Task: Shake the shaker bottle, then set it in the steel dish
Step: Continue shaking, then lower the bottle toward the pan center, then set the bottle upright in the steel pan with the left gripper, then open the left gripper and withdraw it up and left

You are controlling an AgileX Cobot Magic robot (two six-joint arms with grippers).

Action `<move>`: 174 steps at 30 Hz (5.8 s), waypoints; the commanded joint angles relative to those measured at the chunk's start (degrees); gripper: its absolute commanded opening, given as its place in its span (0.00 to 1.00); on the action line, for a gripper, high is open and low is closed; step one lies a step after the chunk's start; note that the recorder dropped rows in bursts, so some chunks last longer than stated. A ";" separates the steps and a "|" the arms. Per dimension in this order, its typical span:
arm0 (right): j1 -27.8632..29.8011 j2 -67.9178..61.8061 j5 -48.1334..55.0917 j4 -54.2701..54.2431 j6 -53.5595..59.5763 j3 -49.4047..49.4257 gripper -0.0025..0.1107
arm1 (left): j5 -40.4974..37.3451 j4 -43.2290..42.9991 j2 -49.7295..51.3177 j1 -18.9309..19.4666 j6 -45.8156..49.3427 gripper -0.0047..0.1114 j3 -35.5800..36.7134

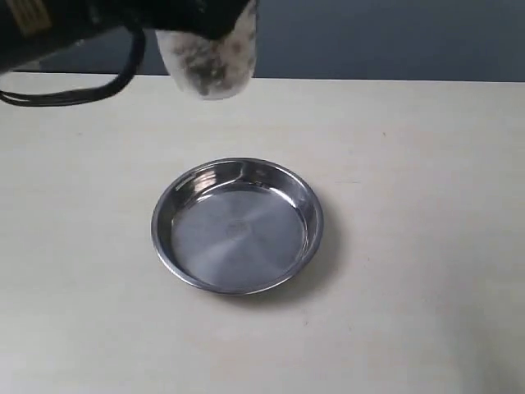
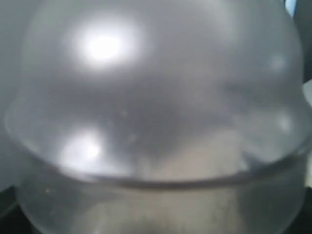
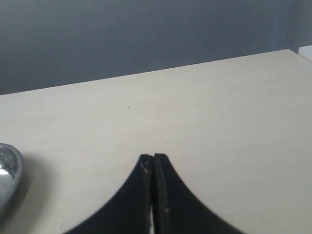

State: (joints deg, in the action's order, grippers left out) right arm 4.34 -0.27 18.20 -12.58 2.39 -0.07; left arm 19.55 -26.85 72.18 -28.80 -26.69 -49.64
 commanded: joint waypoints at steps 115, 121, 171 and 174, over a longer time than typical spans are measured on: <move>0.18 0.27 -0.57 0.08 0.11 0.07 0.01 | 34.47 12.88 33.80 2.58 13.88 0.04 7.18; 0.18 0.27 -0.57 0.08 0.11 0.07 0.01 | 39.11 13.31 37.96 2.58 13.78 0.04 6.91; 0.18 0.27 -0.57 0.08 0.11 0.07 0.01 | 50.41 -8.87 42.95 16.72 4.41 0.92 7.60; 0.18 0.27 -0.57 0.08 0.11 0.07 0.01 | 50.41 -9.63 41.32 17.31 4.41 0.92 7.60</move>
State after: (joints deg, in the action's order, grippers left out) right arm 4.34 -0.27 18.22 -12.58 2.39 -0.07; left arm 69.02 -35.66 115.48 -12.10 -21.69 -42.26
